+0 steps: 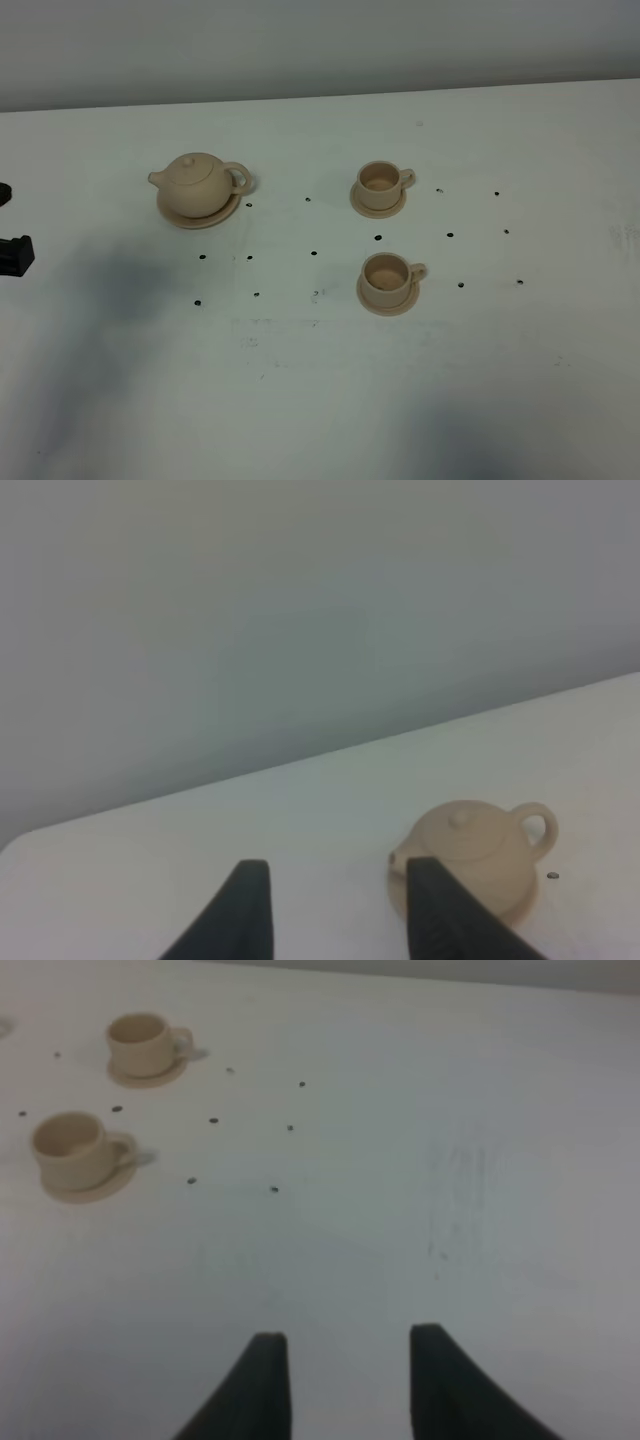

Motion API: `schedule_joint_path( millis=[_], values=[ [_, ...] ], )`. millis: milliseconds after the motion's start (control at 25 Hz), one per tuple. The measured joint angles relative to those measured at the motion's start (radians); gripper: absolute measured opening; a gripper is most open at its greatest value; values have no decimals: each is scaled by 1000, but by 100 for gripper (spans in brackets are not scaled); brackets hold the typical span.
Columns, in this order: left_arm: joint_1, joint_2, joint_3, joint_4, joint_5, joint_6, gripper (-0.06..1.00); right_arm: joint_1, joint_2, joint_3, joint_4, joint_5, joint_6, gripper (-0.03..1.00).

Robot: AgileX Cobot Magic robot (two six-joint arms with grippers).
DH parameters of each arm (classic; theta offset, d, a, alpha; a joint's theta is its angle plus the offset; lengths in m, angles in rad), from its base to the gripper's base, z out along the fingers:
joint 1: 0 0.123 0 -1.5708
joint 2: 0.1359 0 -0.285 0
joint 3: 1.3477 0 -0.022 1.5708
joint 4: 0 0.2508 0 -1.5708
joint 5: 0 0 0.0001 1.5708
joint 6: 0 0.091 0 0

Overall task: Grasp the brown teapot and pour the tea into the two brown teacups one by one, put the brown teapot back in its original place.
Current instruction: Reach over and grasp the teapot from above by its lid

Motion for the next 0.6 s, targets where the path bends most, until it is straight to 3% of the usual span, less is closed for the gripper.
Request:
schedule_joint_path(
  millis=[600],
  values=[
    [0, 51, 0, 0, -4, -1, 31, 0, 0, 18, -2, 4, 0, 32]
  ],
)
